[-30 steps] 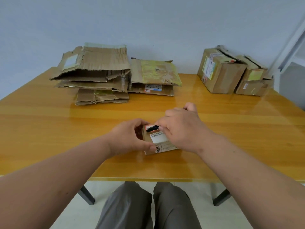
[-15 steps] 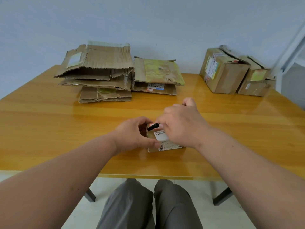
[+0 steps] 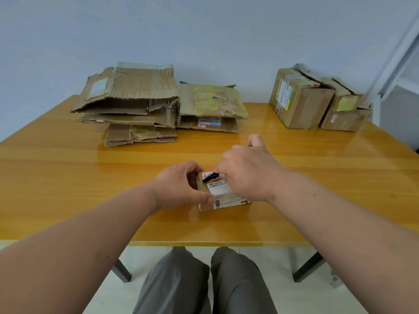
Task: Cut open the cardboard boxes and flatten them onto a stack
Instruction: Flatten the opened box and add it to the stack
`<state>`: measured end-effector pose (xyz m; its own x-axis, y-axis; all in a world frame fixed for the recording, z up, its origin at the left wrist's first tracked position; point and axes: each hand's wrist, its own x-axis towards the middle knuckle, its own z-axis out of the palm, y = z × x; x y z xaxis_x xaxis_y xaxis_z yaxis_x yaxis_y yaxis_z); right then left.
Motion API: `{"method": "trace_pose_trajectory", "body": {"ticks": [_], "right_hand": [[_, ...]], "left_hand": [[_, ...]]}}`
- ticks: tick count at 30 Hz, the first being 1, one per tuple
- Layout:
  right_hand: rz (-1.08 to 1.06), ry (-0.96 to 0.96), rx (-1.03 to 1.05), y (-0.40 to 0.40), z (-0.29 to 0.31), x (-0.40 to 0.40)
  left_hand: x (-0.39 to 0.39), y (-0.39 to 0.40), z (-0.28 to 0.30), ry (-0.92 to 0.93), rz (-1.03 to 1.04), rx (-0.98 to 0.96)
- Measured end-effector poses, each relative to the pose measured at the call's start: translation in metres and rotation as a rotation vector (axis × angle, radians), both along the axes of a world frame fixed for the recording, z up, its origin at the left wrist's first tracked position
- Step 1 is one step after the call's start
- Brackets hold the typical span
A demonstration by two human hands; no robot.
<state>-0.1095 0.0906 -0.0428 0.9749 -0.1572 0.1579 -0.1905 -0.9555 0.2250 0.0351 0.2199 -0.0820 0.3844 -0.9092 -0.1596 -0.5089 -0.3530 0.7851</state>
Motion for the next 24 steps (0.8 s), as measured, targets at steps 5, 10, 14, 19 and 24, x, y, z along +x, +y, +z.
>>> {"method": "trace_pose_trajectory", "body": {"ticks": [5, 10, 14, 19, 24], "right_hand": [[-0.038, 0.031, 0.001, -0.014, 0.003, -0.015], [-0.097, 0.031, -0.034, -0.036, 0.006, -0.038], [-0.120, 0.044, -0.091, -0.049, 0.007, -0.050], [-0.136, 0.049, -0.120, -0.053, 0.008, -0.056], [-0.369, 0.160, -0.114, -0.071, 0.005, -0.095]], "left_hand": [[0.001, -0.001, 0.001, -0.008, -0.012, 0.011], [0.001, -0.003, 0.000, -0.005, -0.012, 0.034], [-0.001, -0.003, 0.002, -0.032, -0.007, 0.053], [-0.003, -0.003, 0.004, -0.049, -0.003, 0.071], [-0.003, -0.004, 0.006, -0.057, -0.021, 0.080]]}}
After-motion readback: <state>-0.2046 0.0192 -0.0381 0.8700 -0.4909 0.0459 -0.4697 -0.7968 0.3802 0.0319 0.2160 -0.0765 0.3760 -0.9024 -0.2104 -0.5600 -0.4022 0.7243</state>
